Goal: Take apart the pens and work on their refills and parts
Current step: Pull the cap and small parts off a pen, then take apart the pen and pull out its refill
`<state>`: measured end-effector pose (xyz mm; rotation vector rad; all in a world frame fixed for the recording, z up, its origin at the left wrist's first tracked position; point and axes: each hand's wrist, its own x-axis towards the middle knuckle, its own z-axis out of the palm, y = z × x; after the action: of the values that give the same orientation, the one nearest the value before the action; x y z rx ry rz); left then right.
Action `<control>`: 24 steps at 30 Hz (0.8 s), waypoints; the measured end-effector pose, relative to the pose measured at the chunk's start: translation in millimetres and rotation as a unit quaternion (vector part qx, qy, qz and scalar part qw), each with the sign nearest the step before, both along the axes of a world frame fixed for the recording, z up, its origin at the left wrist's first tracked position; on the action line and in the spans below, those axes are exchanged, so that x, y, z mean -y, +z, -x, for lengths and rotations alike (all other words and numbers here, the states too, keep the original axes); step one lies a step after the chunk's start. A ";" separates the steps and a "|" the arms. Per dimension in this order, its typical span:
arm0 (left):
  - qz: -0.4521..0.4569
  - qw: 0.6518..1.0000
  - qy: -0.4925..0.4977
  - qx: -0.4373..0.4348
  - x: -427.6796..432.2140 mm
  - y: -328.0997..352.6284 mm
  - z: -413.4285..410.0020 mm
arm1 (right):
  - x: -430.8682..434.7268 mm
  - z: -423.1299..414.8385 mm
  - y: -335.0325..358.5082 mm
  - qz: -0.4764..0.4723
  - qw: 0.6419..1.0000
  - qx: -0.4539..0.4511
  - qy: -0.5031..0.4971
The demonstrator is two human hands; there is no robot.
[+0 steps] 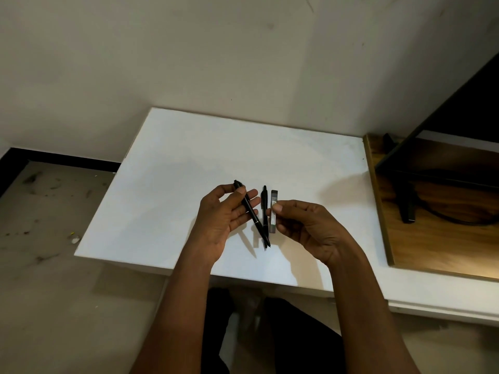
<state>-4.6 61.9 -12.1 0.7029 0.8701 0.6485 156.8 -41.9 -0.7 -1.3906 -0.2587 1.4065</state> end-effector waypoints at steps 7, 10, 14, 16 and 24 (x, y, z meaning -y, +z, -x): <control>-0.016 1.000 -0.010 -0.007 -0.3 -1.3 0.1 | -0.7 1.4 -0.8 -0.005 1.000 0.004 0.003; -0.043 0.997 -0.040 -0.052 1.2 -0.7 -1.7 | -2.7 2.0 -1.0 -0.017 1.000 0.009 -0.006; -0.076 0.990 -0.070 -0.099 4.3 -1.7 -5.0 | -5.6 4.5 -2.5 -0.038 0.999 0.015 0.005; -0.104 0.986 -0.077 -0.106 5.7 -0.4 -5.8 | -7.7 6.4 -2.4 -0.046 0.998 0.034 0.014; -0.174 0.971 -0.045 -0.160 10.2 6.2 -9.6 | -11.5 10.5 -3.6 -0.092 0.992 0.080 0.022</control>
<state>5.0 51.8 -6.0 1.1803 1.0237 0.6214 146.3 -30.4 -4.3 -1.3518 -0.5149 1.2738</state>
